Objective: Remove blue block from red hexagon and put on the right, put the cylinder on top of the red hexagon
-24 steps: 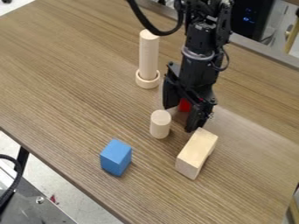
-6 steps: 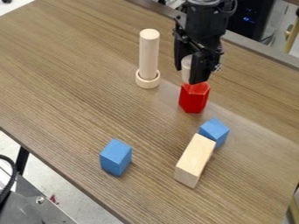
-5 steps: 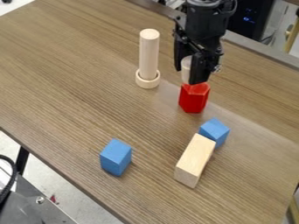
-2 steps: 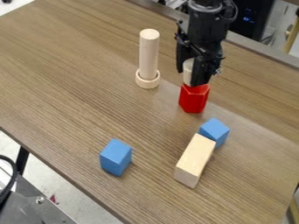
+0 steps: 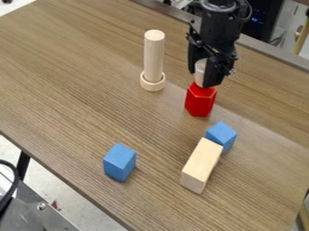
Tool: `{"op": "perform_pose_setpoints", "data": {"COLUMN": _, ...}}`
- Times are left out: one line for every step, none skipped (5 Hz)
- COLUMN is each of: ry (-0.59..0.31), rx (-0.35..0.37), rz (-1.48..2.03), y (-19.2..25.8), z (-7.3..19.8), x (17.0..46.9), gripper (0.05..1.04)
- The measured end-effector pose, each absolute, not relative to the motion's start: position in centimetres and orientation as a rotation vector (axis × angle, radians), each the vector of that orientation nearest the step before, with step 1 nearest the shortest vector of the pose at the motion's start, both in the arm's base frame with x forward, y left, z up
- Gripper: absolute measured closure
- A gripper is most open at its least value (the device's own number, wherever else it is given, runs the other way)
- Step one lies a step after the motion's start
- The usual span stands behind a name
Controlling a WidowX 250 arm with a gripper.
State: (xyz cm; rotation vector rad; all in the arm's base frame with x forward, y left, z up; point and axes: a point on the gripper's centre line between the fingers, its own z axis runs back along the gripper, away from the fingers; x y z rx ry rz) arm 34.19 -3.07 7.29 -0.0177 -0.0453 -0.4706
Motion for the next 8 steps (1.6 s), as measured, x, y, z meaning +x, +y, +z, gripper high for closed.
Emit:
{"op": "perform_pose_setpoints", "data": {"ry": -0.041, "rx": -0.015, "rz": -0.483, "y": -3.6, "z": 7.2, "x": 34.1, "gripper": 0.520}}
{"op": "perform_pose_setpoints", "data": {"ry": -0.041, "rx": -0.009, "rz": -0.488, "y": -3.8, "z": 7.2, "x": 34.1, "gripper": 0.520}}
{"op": "perform_pose_setpoints", "data": {"ry": -0.040, "rx": 0.003, "rz": -0.485, "y": -3.6, "z": 7.5, "x": 34.3, "gripper": 0.469}}
{"op": "perform_pose_setpoints", "data": {"ry": -0.016, "rx": 0.019, "rz": -0.487, "y": -3.3, "z": 7.0, "x": 34.2, "gripper": 0.175}}
{"op": "perform_pose_setpoints", "data": {"ry": -0.014, "rx": 0.026, "rz": -0.487, "y": -3.2, "z": 7.0, "x": 34.2, "gripper": 0.079}}
{"op": "perform_pose_setpoints", "data": {"ry": -0.013, "rx": 0.023, "rz": -0.487, "y": -3.2, "z": 7.0, "x": 34.1, "gripper": 0.084}}
{"op": "perform_pose_setpoints", "data": {"ry": -0.017, "rx": -0.006, "rz": -0.491, "y": -3.7, "z": 7.0, "x": 34.1, "gripper": 0.084}}
{"op": "perform_pose_setpoints", "data": {"ry": -0.114, "rx": -0.048, "rz": -0.505, "y": -4.0, "z": 10.4, "x": 33.7, "gripper": 0.084}}
